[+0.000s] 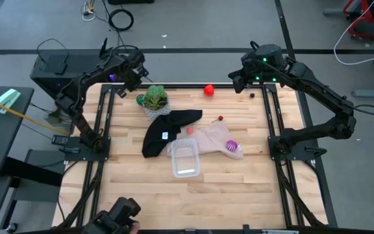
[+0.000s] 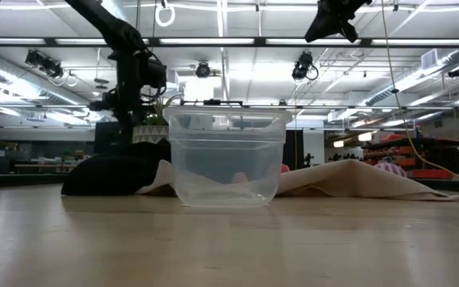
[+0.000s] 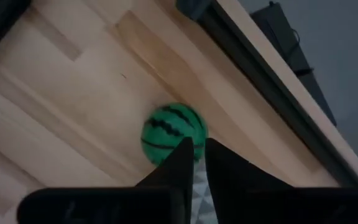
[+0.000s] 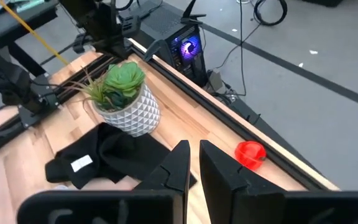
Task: Pick and placing Produce into tupperware
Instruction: Put the watermelon into the transparent container
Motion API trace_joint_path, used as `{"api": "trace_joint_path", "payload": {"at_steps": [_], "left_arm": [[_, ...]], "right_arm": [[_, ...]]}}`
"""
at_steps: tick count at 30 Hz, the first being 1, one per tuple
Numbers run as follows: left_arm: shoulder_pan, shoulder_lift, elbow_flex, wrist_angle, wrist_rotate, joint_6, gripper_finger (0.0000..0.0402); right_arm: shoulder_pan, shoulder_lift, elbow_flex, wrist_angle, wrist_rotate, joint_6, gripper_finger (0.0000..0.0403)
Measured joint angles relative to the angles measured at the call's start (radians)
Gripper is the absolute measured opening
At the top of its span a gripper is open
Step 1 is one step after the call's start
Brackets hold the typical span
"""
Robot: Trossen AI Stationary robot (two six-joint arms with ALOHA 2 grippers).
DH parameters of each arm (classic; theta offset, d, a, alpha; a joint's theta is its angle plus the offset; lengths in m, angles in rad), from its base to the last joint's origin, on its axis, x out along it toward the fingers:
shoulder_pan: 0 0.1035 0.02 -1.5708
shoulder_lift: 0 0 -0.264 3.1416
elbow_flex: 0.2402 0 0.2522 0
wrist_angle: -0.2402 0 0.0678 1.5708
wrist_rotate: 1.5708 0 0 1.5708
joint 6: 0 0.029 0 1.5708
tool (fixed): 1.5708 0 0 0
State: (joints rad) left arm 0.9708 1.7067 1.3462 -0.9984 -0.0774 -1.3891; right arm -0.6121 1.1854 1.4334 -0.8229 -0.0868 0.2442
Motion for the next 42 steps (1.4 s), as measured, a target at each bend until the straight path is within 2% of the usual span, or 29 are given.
{"api": "trace_joint_path", "payload": {"at_steps": [8, 13, 16, 20, 27, 38, 42], "left_arm": [[0.043, -0.007, -0.048, -0.024, -0.016, 0.121, 0.0022], [0.014, -0.007, -0.077, 0.021, -0.019, 0.235, 0.001], [-0.003, -0.007, -0.078, 0.035, -0.033, 0.248, 0.0006], [-0.005, -0.007, -0.078, 0.058, -0.041, 0.273, 0.001], [-0.008, -0.007, -0.078, 0.091, -0.021, 0.474, 0.0027], [-0.022, -0.007, -0.078, 0.09, -0.018, 0.482, 0.0013], [-0.022, -0.007, -0.078, 0.118, -0.016, 0.392, 0.0013]], "right_arm": [[0.0, 0.0, 0.0, 0.0, -0.001, 0.052, 0.0042], [0.0, 0.0, 0.0, 0.0, -0.001, 0.07, 0.0042], [0.0, 0.0, 0.0, 0.0, -0.001, 0.074, 0.0042], [0.0, 0.0, 0.0, 0.0, 0.0, 0.077, 0.0042], [0.0, 0.0, 0.0, 0.0, 0.0, 0.043, 0.0042], [0.0, 0.0, 0.0, 0.0, -0.009, 0.041, 0.0042], [0.0, 0.0, 0.0, 0.0, -0.027, 0.027, 0.0042]]}}
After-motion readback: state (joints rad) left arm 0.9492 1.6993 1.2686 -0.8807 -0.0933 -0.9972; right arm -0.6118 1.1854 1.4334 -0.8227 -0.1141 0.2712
